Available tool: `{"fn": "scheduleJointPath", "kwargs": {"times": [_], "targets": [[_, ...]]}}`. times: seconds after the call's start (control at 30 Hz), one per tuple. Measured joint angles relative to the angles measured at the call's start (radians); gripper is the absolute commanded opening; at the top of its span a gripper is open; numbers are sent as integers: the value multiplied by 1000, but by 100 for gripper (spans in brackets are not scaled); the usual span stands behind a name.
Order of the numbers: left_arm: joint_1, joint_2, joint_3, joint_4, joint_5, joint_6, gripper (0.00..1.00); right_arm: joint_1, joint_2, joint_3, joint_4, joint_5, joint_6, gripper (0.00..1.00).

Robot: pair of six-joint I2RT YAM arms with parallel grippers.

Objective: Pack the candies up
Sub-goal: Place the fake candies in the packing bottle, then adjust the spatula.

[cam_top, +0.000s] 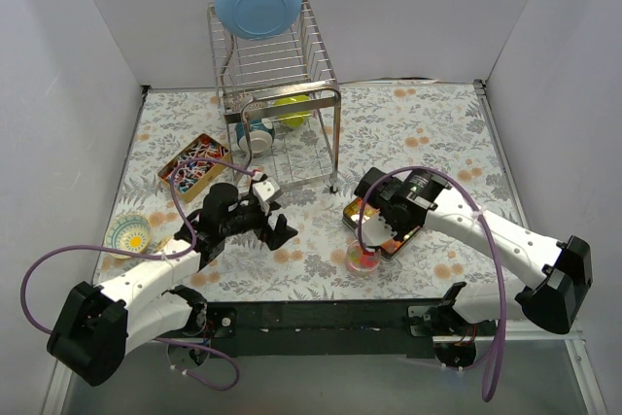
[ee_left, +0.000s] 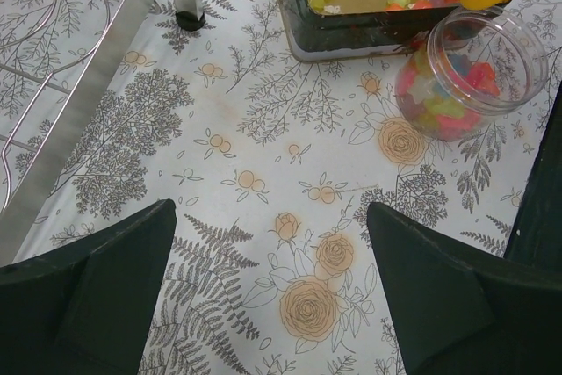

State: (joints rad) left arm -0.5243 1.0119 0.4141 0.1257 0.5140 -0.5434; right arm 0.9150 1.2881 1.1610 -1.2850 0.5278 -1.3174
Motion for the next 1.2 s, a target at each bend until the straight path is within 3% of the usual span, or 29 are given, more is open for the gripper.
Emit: {"fn": "scheduleJointPath", "kwargs": {"times": [0.2, 0.3, 0.4, 0.43, 0.57, 0.6, 0.8, 1.03, 1.1, 1.13, 1.2], "targets": [[0, -13, -2, 1, 25, -12, 88, 13, -10, 47, -8, -2, 20, 1], [0, -23, 9, -22, 48, -30, 79, 5, -2, 106, 5, -56, 84, 1], [0, -23, 64, -61, 74, -62, 53, -5, 3, 126, 60, -126, 178, 1], [0, -21, 90, -70, 80, -77, 37, -6, 7, 126, 82, -153, 212, 1], [0, -2, 216, -73, 118, -137, 4, -15, 48, 127, 146, -239, 328, 1], [0, 5, 238, -71, 124, -156, 1, -18, 66, 128, 160, -260, 357, 1], [0, 58, 299, -40, 159, -244, 0, -31, 163, 189, 217, -349, 454, 1], [2, 105, 292, -17, 146, -276, 4, -34, 237, 467, 219, -486, 502, 1], [8, 102, 292, 10, 145, -281, 28, -29, 239, 511, 190, -528, 507, 1], [7, 94, 293, 18, 145, -281, 54, -30, 239, 519, 183, -544, 508, 1], [5, 76, 309, -11, 145, -276, 66, -32, 239, 517, 175, -553, 511, 1]]}}
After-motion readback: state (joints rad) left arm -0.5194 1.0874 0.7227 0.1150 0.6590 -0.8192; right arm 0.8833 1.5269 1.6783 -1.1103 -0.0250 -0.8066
